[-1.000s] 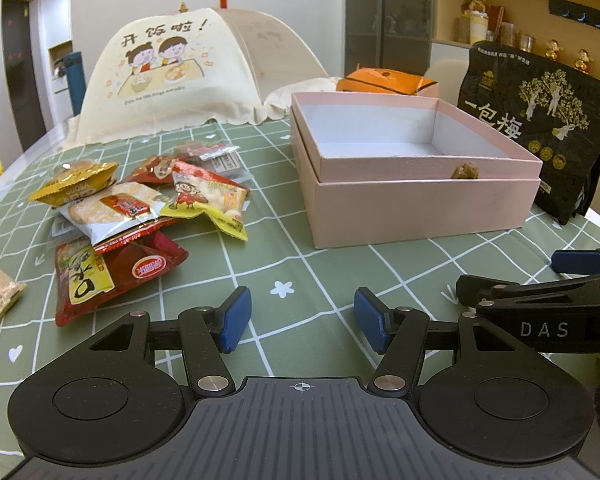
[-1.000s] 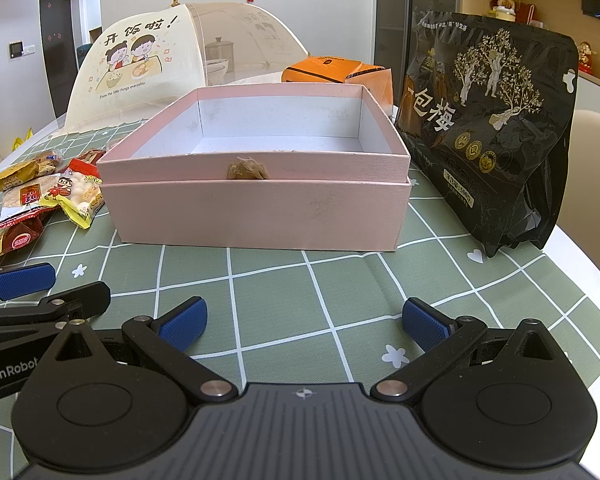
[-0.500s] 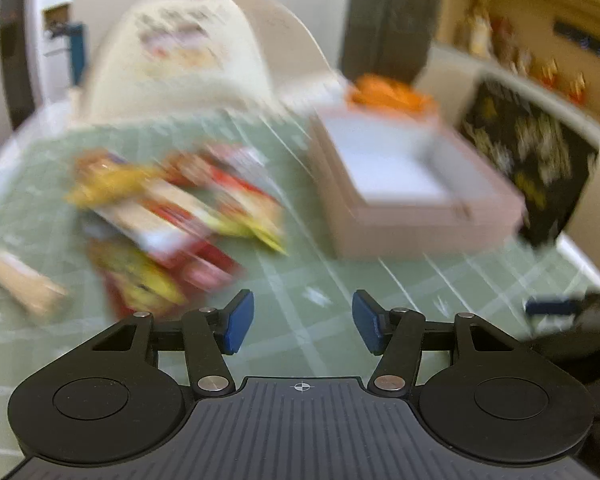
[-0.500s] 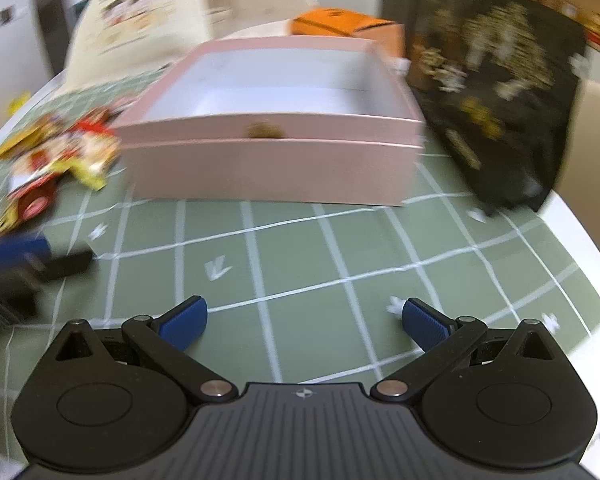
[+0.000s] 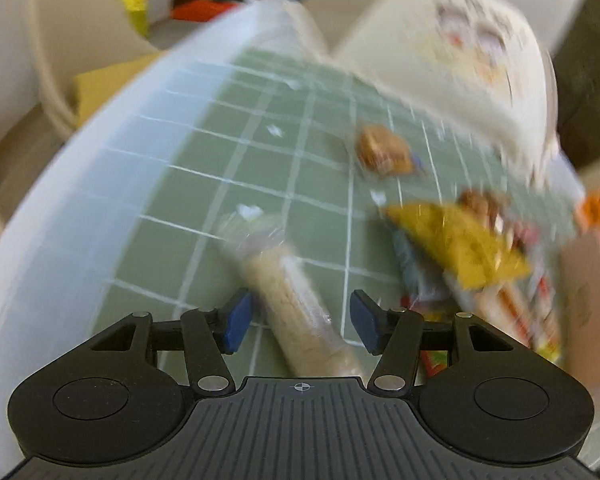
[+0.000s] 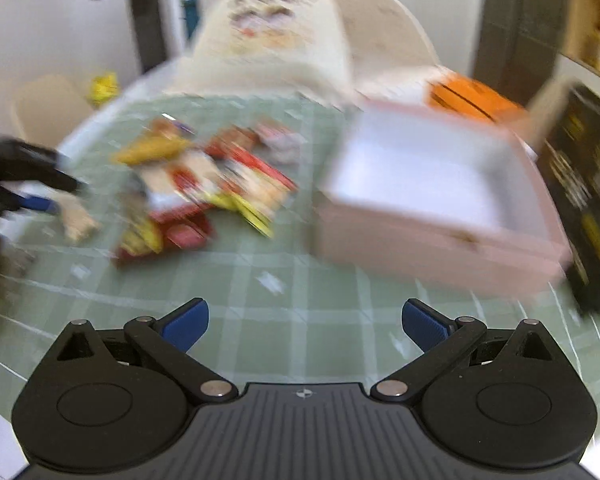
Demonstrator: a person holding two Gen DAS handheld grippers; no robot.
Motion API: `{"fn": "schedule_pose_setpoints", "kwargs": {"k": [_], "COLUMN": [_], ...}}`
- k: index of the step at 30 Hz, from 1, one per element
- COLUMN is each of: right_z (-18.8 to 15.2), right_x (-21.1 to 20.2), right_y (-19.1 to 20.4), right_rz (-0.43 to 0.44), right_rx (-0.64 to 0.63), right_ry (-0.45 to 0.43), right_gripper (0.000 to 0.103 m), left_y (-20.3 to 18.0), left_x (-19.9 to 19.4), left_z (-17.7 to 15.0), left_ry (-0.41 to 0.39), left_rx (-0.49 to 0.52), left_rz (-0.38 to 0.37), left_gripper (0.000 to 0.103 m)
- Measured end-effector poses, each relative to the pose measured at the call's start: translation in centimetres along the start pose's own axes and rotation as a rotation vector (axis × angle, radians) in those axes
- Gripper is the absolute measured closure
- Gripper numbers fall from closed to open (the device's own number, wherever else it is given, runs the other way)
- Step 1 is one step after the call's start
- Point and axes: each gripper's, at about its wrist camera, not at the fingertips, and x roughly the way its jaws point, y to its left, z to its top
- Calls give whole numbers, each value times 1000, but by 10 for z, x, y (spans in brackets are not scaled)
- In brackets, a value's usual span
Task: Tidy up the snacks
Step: 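Grasp the clear sesame-stick packet with the left tool while the right tool grasps a yellow packet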
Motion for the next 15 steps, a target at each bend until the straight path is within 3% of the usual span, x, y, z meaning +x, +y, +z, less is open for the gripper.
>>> {"fn": "schedule_pose_setpoints", "kwargs": {"k": [2,3,4,8,12,14,15], "right_z": [27,43,61,121,160,165,162], "right_x": [0,4,10,55,134,167,176], "right_y": [14,19,27,68,112,130,135], "right_rz": [48,68,95,174,181,171,181], "right_rx": [-27,-36,-48,-99,-132,-144,-157], "right_ry": [-28,-32,-28,-12,106,199,239], "right_gripper": [0,0,0,0,1,15,29], "left_y": [-7,-7,-8,-18,-25,-26,-27], "left_x": [2,-1,-4,-20,-34,-36,-37], "left_z": [-5,-9,-15,-39,-57,-60,-62], "left_ry": [-10,-10,-13,21,66,88,97], "left_rx": [99,128,149,230,249,237,233], "left_rz": [13,-2,-27,-108,-162,-189,-203], "left_gripper": [48,63,70,70,70,70,70]}}
